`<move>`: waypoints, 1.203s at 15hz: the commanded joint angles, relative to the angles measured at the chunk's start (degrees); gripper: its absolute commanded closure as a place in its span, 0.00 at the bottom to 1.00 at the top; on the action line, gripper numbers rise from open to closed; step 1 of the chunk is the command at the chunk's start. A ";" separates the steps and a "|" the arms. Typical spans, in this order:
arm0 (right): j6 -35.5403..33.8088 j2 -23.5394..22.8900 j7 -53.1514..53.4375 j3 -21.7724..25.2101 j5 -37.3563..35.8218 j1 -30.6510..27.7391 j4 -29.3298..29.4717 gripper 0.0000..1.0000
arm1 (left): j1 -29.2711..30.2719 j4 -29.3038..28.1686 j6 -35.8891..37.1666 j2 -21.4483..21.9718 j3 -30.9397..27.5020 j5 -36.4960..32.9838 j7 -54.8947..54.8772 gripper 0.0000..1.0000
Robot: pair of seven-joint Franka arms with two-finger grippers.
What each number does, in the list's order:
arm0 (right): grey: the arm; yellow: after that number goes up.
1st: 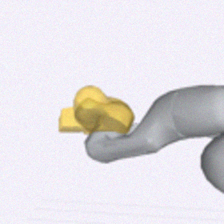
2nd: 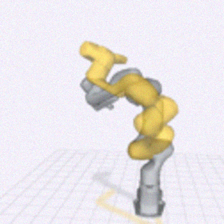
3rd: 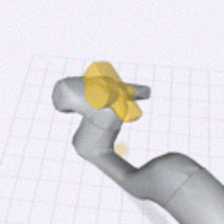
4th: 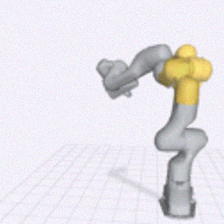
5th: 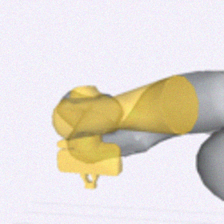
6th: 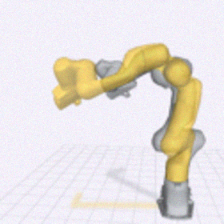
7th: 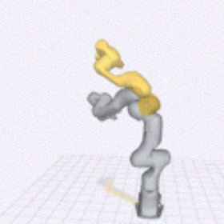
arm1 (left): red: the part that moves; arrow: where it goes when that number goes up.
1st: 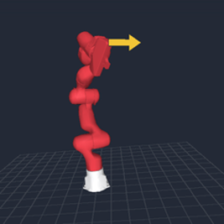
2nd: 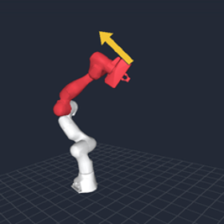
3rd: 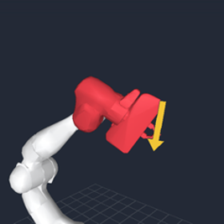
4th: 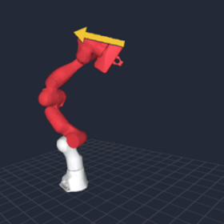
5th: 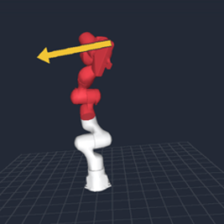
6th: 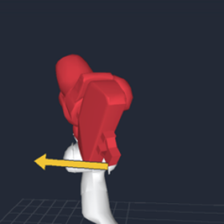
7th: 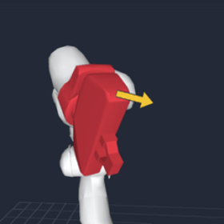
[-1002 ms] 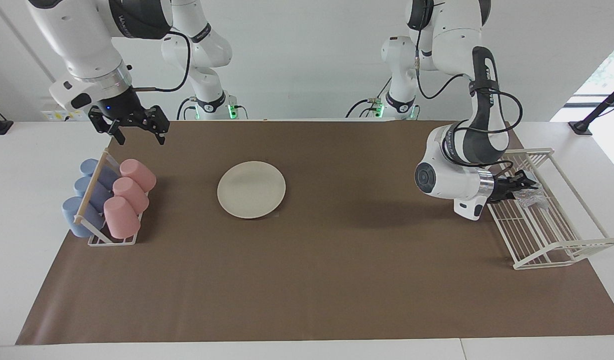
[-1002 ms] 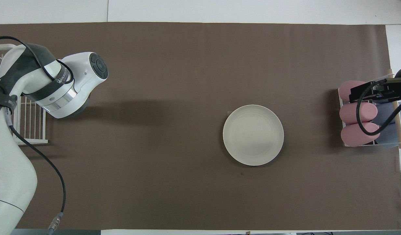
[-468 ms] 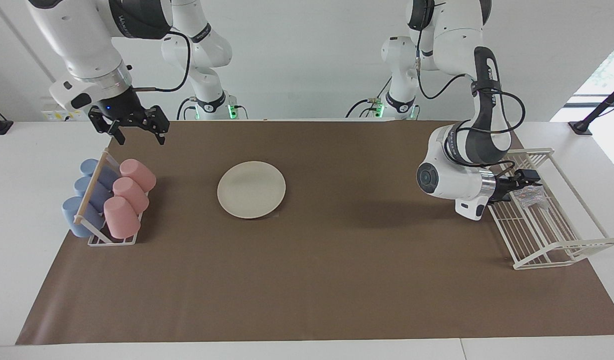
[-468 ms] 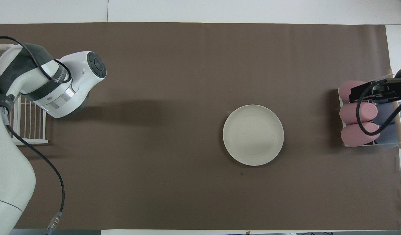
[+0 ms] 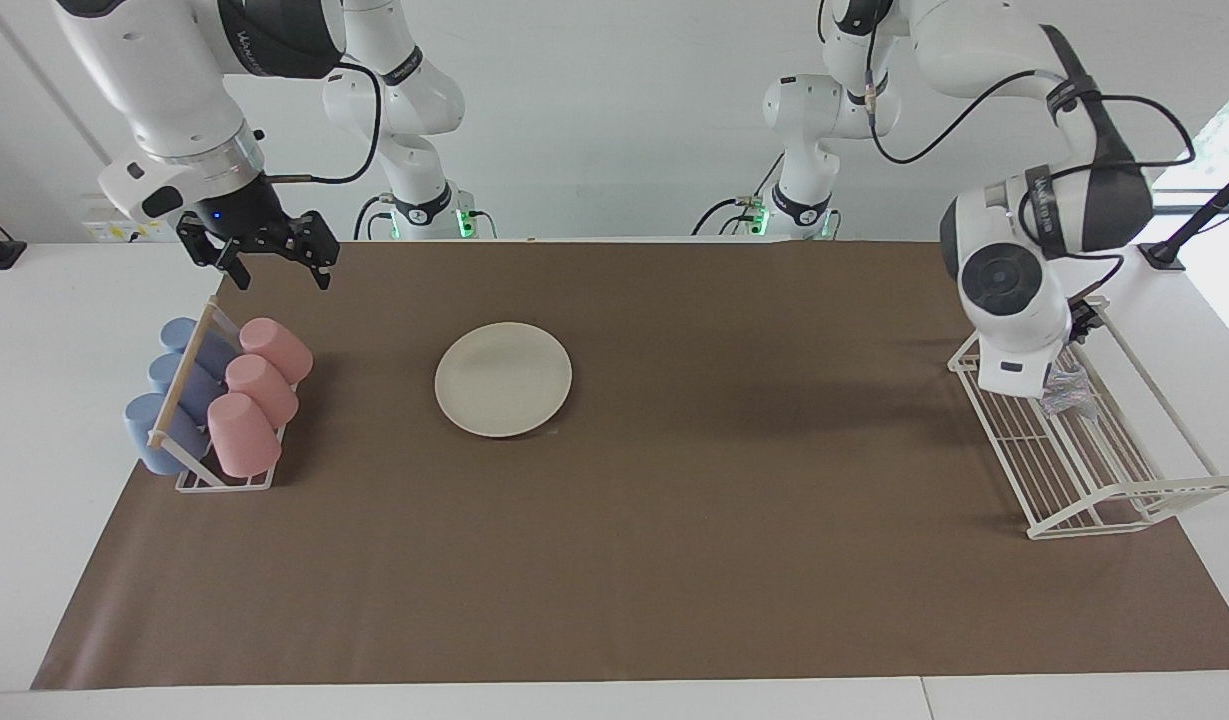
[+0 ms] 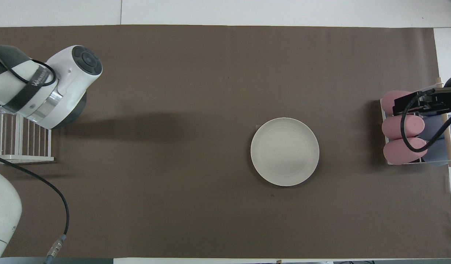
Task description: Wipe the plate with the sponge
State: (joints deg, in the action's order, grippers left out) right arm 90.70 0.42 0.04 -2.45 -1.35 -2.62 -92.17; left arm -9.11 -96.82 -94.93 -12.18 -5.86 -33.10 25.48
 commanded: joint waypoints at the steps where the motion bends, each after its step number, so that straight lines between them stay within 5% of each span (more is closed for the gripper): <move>1: 0.09 0.81 1.01 -0.36 0.30 -0.45 -0.99 0.00 | 1.02 -1.53 0.35 4.96 -0.12 9.42 -0.52 0.00; 9: 0.09 0.81 0.92 -0.36 0.30 -0.45 -0.99 0.00 | 3.74 -2.76 12.13 17.89 0.32 28.42 -11.41 0.00; 12: 0.09 0.81 0.92 -0.36 0.30 -0.45 -0.99 0.00 | 6.91 -0.22 10.29 15.88 1.02 36.86 -11.77 0.00; 18: 0.09 0.81 1.01 -0.36 0.30 -0.45 -0.99 0.00 | 6.12 12.07 13.26 10.78 1.72 32.68 -11.15 0.00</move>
State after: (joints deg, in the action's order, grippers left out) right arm 90.70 0.42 0.04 -2.45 -1.35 -2.62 -92.17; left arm -3.45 -91.07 -85.31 0.82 -5.30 2.01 14.89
